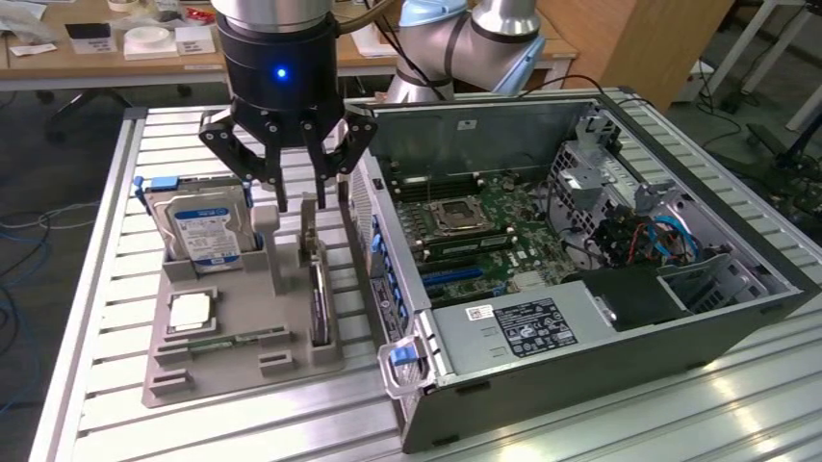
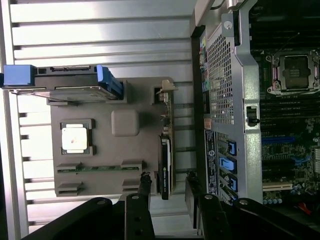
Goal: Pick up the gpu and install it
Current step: 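Pick up the gpu and move the gpu toward the slot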
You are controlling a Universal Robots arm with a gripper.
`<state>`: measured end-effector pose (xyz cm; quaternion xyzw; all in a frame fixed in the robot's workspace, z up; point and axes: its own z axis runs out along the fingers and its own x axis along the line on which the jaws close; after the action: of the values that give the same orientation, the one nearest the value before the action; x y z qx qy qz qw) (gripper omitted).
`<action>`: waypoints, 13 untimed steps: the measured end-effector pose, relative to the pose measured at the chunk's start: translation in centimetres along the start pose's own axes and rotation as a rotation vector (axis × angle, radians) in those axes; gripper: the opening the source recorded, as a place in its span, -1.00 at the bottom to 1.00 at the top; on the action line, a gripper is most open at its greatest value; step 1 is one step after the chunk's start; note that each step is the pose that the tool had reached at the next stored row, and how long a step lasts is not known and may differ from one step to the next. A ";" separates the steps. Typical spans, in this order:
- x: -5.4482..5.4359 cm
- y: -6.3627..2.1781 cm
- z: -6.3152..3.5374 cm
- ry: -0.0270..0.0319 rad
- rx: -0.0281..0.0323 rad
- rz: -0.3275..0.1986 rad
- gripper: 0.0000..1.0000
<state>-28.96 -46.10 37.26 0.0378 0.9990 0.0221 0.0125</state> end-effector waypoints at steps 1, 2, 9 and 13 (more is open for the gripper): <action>0.0 0.00 0.00 0.0000 0.0000 0.000 -0.17; 0.0 0.00 0.00 0.0000 0.0001 0.000 -0.17; 0.0 -0.01 0.25 -0.0003 -0.0003 0.000 -0.17; 0.0 -0.04 0.95 0.0000 0.0000 0.000 -0.17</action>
<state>-28.96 -46.10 36.32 0.0378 0.9990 0.0221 0.0125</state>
